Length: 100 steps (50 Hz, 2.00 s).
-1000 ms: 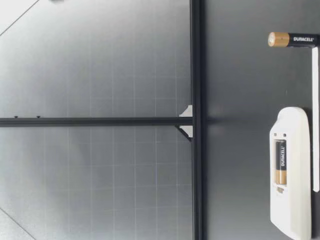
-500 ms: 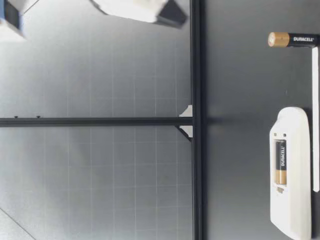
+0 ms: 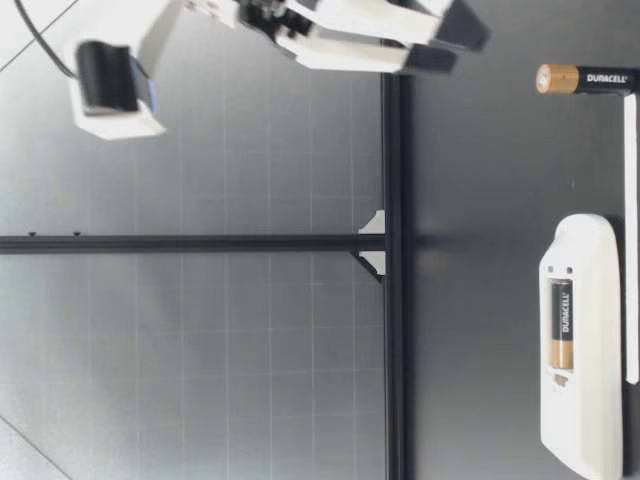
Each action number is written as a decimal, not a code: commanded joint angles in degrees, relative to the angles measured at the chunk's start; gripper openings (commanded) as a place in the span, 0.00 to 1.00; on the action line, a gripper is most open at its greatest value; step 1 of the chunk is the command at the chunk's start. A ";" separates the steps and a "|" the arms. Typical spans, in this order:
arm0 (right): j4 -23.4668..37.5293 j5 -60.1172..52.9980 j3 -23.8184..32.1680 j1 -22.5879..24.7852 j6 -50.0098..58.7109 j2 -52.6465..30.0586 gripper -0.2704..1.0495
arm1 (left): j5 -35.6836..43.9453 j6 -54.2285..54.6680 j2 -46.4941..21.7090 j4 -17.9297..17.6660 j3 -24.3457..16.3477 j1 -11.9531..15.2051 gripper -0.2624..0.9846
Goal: Place the battery into the slot of the remote controller.
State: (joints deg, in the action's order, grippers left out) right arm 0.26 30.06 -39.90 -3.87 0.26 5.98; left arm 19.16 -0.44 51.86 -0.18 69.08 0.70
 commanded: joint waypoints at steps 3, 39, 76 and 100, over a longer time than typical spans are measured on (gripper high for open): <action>-0.18 -0.53 2.02 -0.09 0.00 -1.05 0.63 | 0.62 0.00 -0.35 0.00 -0.44 0.09 0.06; -0.18 -3.16 3.25 0.97 0.09 -8.61 0.63 | 0.44 0.18 -0.35 0.00 -0.09 0.18 0.06; -0.26 -2.29 3.78 2.20 0.09 -9.67 0.33 | 0.26 0.18 -0.35 0.00 0.18 0.09 0.06; 0.00 -8.00 2.46 1.49 0.09 -3.96 0.20 | -8.44 0.62 -10.11 -0.88 -2.55 2.55 0.06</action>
State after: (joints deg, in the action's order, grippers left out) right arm 0.18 25.84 -37.35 -2.02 0.26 -1.14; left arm 13.54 0.26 45.70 -0.88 69.35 2.11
